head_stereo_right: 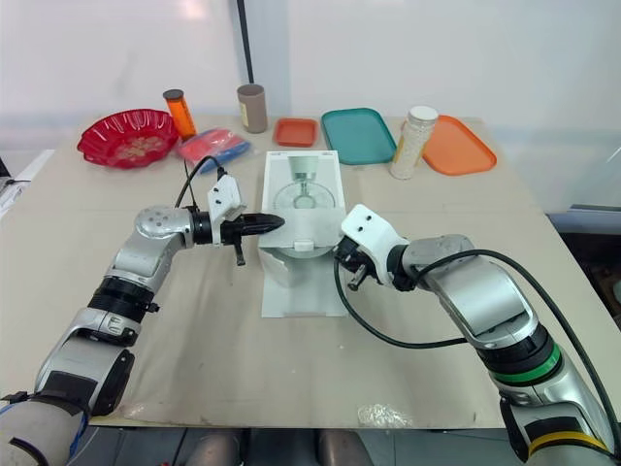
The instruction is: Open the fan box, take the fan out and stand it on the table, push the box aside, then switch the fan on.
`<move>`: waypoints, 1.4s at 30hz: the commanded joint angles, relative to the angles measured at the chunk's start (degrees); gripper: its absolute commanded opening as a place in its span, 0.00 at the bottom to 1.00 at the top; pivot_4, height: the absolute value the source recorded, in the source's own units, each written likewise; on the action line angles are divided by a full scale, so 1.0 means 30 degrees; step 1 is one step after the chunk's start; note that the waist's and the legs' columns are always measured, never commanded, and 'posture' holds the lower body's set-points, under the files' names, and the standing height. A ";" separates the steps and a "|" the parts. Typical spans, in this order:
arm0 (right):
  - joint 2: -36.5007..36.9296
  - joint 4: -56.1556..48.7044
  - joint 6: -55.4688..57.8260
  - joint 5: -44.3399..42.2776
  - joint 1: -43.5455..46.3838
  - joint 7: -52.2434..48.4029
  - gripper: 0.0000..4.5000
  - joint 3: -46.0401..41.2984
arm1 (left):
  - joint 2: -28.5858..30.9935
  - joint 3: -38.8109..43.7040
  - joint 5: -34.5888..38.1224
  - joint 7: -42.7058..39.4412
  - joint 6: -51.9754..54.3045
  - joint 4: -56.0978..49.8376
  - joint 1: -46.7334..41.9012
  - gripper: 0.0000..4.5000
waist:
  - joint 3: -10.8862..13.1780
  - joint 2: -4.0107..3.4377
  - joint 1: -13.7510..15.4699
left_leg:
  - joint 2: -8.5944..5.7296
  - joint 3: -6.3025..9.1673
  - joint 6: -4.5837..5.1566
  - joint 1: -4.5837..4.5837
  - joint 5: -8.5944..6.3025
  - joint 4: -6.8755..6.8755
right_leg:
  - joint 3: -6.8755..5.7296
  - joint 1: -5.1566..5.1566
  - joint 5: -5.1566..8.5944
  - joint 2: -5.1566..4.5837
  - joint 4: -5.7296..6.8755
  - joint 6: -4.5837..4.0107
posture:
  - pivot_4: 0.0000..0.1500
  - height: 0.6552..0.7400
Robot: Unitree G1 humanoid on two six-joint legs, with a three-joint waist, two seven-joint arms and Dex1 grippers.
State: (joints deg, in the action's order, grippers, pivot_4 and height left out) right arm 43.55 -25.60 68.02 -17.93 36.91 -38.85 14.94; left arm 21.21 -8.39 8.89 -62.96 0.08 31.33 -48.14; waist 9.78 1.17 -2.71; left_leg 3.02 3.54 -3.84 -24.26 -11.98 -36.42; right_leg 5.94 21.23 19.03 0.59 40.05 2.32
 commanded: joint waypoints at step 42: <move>-0.3780 0.5799 -0.4957 0.1649 0.1302 0.2441 0.09 -0.2076 | 0.1896 -0.4155 -0.3091 -0.2058 -0.1217 -0.6698 0.0827 0.00 | 0.0006 -0.0008 0.0011 | 0.0001 0.0001 -0.0002 -0.0008 0.0007 -0.0001 | -0.0004 0.0009 -0.0001 -0.0004 0.0010 -0.0001 | 1.00 1.00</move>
State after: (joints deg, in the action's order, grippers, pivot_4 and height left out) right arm 32.18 -8.75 52.84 -13.72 40.80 -32.16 9.41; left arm 25.87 -20.59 0.54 -68.40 -1.97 12.87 -45.07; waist 9.80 1.15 -2.68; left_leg 3.02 3.55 -3.85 -24.28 -11.96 -36.42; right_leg 5.92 21.26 19.03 0.58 40.09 2.31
